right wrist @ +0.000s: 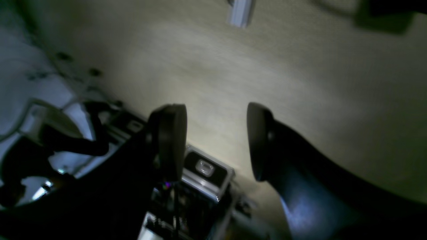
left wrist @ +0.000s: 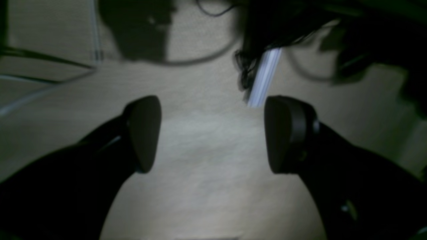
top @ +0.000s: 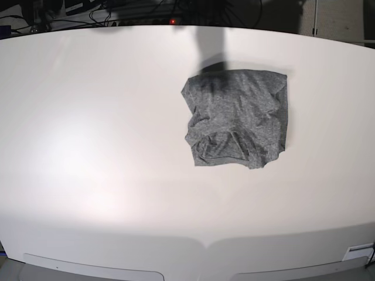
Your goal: Fold the T-shirt properly
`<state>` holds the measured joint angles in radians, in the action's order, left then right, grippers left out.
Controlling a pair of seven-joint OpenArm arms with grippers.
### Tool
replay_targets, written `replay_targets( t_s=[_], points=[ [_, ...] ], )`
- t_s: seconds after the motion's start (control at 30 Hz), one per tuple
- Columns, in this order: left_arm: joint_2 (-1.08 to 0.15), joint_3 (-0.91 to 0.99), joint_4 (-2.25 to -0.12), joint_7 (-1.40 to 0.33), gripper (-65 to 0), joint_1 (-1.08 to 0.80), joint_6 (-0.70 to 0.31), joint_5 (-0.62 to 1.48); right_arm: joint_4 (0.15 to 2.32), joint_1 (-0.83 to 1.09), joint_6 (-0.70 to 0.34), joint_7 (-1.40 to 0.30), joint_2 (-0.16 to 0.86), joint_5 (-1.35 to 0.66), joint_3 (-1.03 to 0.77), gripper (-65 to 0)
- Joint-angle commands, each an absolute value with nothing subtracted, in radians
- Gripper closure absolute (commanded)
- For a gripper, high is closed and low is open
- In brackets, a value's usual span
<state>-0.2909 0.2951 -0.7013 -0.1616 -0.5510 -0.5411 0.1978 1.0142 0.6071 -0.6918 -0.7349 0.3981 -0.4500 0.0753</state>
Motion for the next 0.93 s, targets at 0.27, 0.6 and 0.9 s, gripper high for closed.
replay_targets(
  t_s=[0.27,0.6,0.9],
  points=[
    [-0.237,0.299,-0.539,-0.11,-45.0,-0.408,-0.546,-0.044,0.725,0.306,-0.698,-0.648,0.41,-0.421,0.207,-29.0],
    [-0.208,0.299,-0.539,-0.107,-45.0,-0.41,-0.546,-0.053,0.712,0.247,-0.698,-0.561,0.41,-0.422,0.231,-29.0],
    [-0.196,0.299,-0.552,-0.106,-45.0,-0.407,-0.546,-0.053,0.712,0.247,-0.698,-0.573,0.408,-0.572,0.231,-29.0]
  ],
)
